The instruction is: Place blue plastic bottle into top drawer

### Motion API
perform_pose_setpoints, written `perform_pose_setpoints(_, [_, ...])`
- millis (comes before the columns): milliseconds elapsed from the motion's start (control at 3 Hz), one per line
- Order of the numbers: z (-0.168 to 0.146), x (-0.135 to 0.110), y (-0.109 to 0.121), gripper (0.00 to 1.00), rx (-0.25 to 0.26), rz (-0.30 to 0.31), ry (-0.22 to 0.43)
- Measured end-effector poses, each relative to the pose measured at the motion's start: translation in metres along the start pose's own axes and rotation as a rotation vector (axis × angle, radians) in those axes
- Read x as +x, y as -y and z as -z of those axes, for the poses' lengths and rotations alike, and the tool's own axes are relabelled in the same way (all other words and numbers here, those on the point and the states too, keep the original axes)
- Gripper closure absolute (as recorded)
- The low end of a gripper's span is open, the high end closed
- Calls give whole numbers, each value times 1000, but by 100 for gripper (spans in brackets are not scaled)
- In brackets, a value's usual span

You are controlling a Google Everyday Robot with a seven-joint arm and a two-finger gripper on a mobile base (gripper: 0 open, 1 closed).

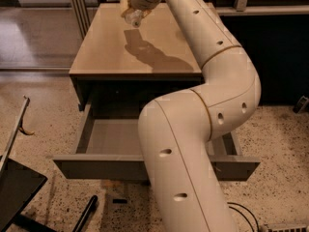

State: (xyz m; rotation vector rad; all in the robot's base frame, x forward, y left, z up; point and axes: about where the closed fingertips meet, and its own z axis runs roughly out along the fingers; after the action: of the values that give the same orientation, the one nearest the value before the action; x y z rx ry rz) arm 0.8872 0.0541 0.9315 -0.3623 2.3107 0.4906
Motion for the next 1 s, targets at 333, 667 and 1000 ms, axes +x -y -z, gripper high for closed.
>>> perform_pose_setpoints(333, [23, 6, 5, 100, -99, 64, 20])
perform_pose_setpoints(667, [66, 15, 6, 100, -168, 159, 59])
perform_pose_setpoints(1000, [128, 22, 0, 100, -197, 256, 140])
